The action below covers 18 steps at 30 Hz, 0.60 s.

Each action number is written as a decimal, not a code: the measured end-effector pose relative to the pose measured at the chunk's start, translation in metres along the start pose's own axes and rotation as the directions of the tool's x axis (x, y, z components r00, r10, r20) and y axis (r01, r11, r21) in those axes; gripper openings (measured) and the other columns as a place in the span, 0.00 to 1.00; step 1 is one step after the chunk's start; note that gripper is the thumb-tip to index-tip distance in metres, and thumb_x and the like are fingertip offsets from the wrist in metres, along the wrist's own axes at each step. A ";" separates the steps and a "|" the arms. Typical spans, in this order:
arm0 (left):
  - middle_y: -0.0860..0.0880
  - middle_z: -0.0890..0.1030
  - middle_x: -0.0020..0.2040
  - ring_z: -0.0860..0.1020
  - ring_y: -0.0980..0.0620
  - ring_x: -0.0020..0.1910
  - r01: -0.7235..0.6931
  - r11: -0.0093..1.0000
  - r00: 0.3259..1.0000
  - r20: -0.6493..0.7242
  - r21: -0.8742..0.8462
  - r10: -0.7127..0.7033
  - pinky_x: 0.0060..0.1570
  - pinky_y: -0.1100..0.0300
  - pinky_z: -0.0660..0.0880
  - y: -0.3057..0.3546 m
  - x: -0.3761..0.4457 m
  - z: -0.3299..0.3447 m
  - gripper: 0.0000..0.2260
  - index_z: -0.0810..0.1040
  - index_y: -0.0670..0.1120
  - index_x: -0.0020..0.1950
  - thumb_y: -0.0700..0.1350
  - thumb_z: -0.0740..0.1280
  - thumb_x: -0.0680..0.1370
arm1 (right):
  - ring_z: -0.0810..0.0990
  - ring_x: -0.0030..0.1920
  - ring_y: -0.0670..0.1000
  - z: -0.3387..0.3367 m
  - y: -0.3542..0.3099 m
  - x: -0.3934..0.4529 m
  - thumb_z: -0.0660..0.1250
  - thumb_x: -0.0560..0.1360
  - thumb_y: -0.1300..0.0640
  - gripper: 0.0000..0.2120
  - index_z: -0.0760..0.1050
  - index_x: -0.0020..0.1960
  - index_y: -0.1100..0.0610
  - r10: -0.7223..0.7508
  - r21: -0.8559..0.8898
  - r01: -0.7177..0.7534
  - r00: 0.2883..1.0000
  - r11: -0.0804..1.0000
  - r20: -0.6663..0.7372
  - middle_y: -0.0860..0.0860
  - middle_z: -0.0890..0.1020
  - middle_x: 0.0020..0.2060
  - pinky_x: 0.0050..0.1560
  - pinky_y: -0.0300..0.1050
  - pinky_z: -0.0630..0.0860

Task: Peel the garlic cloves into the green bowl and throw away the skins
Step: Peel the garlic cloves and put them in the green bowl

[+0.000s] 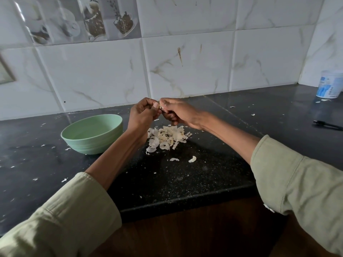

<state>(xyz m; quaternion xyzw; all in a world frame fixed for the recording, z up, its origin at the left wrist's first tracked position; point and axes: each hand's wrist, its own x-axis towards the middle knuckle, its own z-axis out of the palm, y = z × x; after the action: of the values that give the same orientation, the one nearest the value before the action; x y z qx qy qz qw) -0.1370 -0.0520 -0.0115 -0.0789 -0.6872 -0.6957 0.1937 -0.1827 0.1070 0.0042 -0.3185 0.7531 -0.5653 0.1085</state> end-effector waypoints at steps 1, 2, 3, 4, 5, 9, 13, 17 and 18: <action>0.48 0.79 0.38 0.76 0.56 0.36 0.016 1.000 1.000 0.003 -0.012 -0.016 0.46 0.61 0.74 0.000 0.001 0.001 0.09 0.77 0.44 0.46 0.36 0.64 0.85 | 0.62 0.31 0.44 -0.001 0.000 -0.001 0.55 0.88 0.53 0.14 0.72 0.46 0.55 -0.019 -0.057 0.019 1.000 0.998 -0.002 0.45 0.65 0.31 0.33 0.39 0.65; 0.49 0.79 0.38 0.75 0.56 0.37 0.033 0.999 0.999 0.006 -0.023 -0.033 0.47 0.60 0.74 0.000 0.001 0.001 0.09 0.77 0.44 0.46 0.35 0.64 0.85 | 0.63 0.30 0.44 -0.002 -0.001 -0.001 0.54 0.88 0.52 0.14 0.71 0.48 0.57 -0.038 -0.117 0.038 0.999 0.992 -0.003 0.45 0.65 0.30 0.34 0.39 0.65; 0.49 0.79 0.37 0.75 0.55 0.37 0.048 0.998 0.999 0.009 -0.027 -0.048 0.47 0.59 0.73 0.000 0.001 0.001 0.10 0.77 0.45 0.45 0.36 0.64 0.85 | 0.63 0.30 0.44 -0.003 -0.001 -0.002 0.54 0.88 0.52 0.15 0.71 0.51 0.60 -0.053 -0.168 0.052 0.999 0.984 -0.004 0.44 0.65 0.30 0.35 0.40 0.65; 0.50 0.79 0.36 0.75 0.55 0.37 0.056 0.998 0.998 0.009 -0.021 -0.056 0.47 0.59 0.73 0.000 0.002 0.000 0.10 0.77 0.45 0.44 0.36 0.64 0.85 | 0.63 0.30 0.43 -0.004 -0.002 -0.002 0.53 0.88 0.52 0.16 0.71 0.53 0.62 -0.064 -0.201 0.062 0.998 0.978 -0.002 0.43 0.65 0.30 0.36 0.40 0.66; 0.50 0.78 0.36 0.74 0.55 0.37 0.059 0.998 0.998 0.008 -0.006 -0.059 0.47 0.58 0.72 -0.001 0.002 0.000 0.11 0.77 0.45 0.44 0.36 0.65 0.85 | 0.64 0.31 0.43 -0.004 -0.001 -0.002 0.53 0.89 0.51 0.17 0.72 0.55 0.63 -0.069 -0.217 0.068 0.998 0.974 0.004 0.42 0.66 0.29 0.36 0.40 0.66; 0.50 0.78 0.36 0.74 0.55 0.37 0.051 0.998 0.999 0.005 0.033 -0.051 0.46 0.58 0.71 -0.001 0.003 -0.001 0.13 0.76 0.46 0.43 0.33 0.62 0.84 | 0.64 0.31 0.42 -0.005 0.001 0.001 0.54 0.88 0.51 0.18 0.72 0.62 0.66 -0.033 -0.132 0.038 0.999 0.991 0.039 0.43 0.68 0.31 0.36 0.40 0.67; 0.49 0.77 0.38 0.74 0.56 0.37 0.031 0.999 0.999 0.035 0.042 -0.032 0.46 0.59 0.71 -0.002 0.003 0.001 0.13 0.76 0.46 0.43 0.34 0.62 0.85 | 0.66 0.32 0.44 -0.013 0.009 0.005 0.57 0.88 0.55 0.10 0.71 0.61 0.60 0.035 0.116 -0.045 0.995 0.992 0.092 0.47 0.69 0.34 0.32 0.38 0.68; 0.50 0.77 0.37 0.72 0.55 0.38 0.024 0.999 0.998 0.050 0.030 -0.026 0.45 0.58 0.70 -0.003 0.002 0.000 0.13 0.76 0.47 0.43 0.35 0.62 0.85 | 0.65 0.33 0.46 -0.017 0.008 0.001 0.55 0.88 0.53 0.11 0.71 0.51 0.57 0.027 0.155 -0.059 0.979 0.986 0.204 0.48 0.68 0.34 0.33 0.38 0.67; 0.50 0.77 0.37 0.72 0.56 0.38 0.020 1.000 0.998 0.053 0.013 -0.021 0.45 0.59 0.69 -0.002 0.002 0.001 0.12 0.76 0.47 0.44 0.35 0.62 0.85 | 0.65 0.33 0.46 -0.018 0.006 0.001 0.55 0.88 0.53 0.12 0.71 0.48 0.56 0.020 0.163 -0.056 0.976 0.985 0.215 0.48 0.68 0.34 0.34 0.39 0.67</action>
<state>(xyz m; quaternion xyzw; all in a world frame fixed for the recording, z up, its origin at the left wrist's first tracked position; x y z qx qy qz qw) -0.1398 -0.0513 -0.0128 -0.0893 -0.6973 -0.6910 0.1686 -0.1948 0.1219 0.0051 -0.3525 0.6928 -0.5872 0.2257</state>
